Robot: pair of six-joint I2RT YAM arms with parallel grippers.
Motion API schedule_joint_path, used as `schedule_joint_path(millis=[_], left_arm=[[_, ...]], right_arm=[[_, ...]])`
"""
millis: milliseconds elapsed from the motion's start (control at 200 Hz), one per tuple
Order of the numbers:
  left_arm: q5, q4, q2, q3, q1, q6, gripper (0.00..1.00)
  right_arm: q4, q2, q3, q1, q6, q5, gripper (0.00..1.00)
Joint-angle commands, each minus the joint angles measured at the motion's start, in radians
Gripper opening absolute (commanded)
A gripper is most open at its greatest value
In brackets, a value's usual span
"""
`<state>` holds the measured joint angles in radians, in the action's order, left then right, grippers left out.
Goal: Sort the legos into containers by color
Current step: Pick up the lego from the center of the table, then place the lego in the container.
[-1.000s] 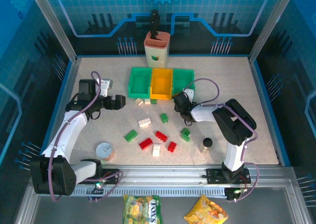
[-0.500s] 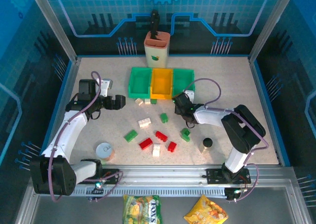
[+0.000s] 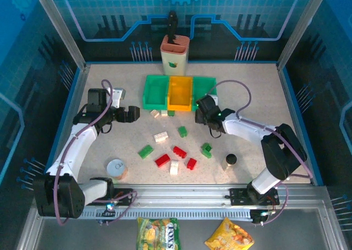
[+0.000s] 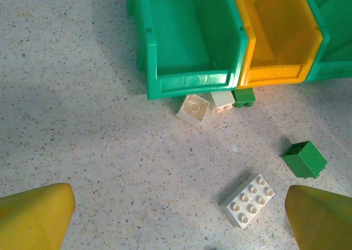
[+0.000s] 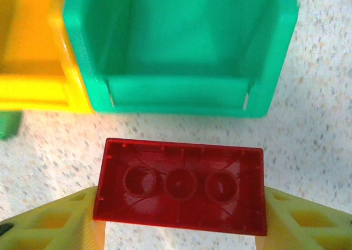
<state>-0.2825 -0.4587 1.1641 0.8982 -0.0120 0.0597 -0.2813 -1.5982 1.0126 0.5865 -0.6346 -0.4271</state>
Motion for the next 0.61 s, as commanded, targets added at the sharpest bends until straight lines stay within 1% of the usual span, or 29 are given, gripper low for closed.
schedule_joint_path(millis=[0, 245, 600], left_arm=[[-0.013, 0.009, -0.018, -0.009, -0.002, 0.019, 0.99], [-0.009, 0.009, -0.016, -0.009, -0.001, 0.022, 0.99], [-0.012, 0.009, -0.007, -0.009, -0.001, 0.021, 0.99]], right_arm=[[-0.038, -0.032, 0.091, -0.044, 0.055, 0.064, 0.62], [-0.054, -0.146, 0.236, -0.122, 0.094, 0.152, 0.62], [-0.073, -0.334, 0.429, -0.188, 0.118, 0.212, 0.63]])
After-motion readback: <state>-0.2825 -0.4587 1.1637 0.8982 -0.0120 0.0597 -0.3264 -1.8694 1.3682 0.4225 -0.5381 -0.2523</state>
